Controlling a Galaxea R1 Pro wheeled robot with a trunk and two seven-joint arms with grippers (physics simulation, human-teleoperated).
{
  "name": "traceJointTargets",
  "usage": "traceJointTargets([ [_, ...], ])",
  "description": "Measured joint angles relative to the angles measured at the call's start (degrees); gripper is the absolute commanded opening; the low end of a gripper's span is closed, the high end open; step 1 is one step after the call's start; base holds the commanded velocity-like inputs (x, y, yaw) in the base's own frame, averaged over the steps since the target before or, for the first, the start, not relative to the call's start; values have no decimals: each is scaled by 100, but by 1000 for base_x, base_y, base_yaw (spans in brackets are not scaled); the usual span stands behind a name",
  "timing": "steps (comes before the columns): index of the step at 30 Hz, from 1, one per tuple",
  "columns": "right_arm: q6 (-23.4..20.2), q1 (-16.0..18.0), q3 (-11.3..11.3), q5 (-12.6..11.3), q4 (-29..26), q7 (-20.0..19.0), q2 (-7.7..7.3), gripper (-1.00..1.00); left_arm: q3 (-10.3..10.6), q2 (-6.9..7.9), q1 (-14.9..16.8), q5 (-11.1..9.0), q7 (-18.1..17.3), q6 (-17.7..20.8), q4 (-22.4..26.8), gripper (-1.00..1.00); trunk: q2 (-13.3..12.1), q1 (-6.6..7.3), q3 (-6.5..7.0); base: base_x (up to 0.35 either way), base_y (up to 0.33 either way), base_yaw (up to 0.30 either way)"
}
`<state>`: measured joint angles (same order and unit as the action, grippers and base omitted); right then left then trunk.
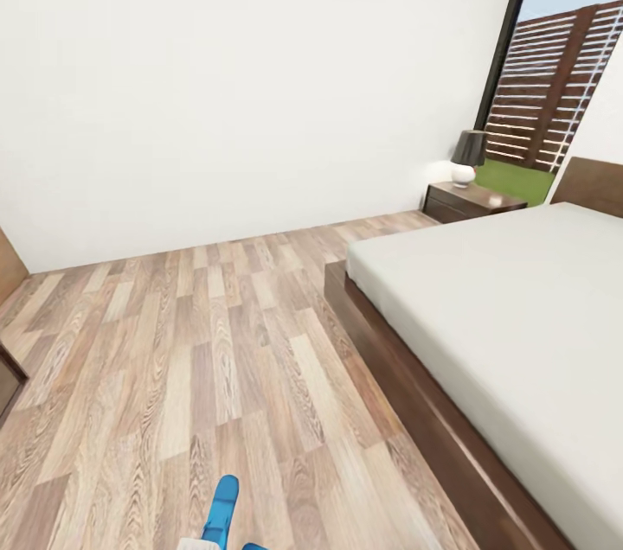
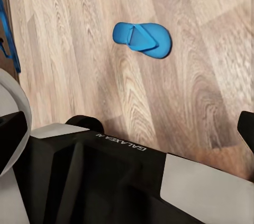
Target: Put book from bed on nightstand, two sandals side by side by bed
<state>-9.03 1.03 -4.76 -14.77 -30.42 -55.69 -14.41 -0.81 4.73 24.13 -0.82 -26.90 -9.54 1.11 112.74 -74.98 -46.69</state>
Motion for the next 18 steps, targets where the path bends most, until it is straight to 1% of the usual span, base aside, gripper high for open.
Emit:
traceJointTargets([
  [3, 0, 0, 0, 0, 1, 0, 0, 100, 1, 0, -1, 1, -1, -1, 0, -100, 0, 0, 0, 13, -10, 44],
  [5, 0, 1, 1, 1, 2, 0, 0, 100, 2, -1, -3, 1, -1, -1, 1, -100, 0, 0, 0, 3, -2, 201],
  [18, 2, 2, 1, 1, 2, 2, 0, 100, 1, 0, -2, 0, -1, 1, 2, -100, 0, -1, 0, 0, 0, 273],
])
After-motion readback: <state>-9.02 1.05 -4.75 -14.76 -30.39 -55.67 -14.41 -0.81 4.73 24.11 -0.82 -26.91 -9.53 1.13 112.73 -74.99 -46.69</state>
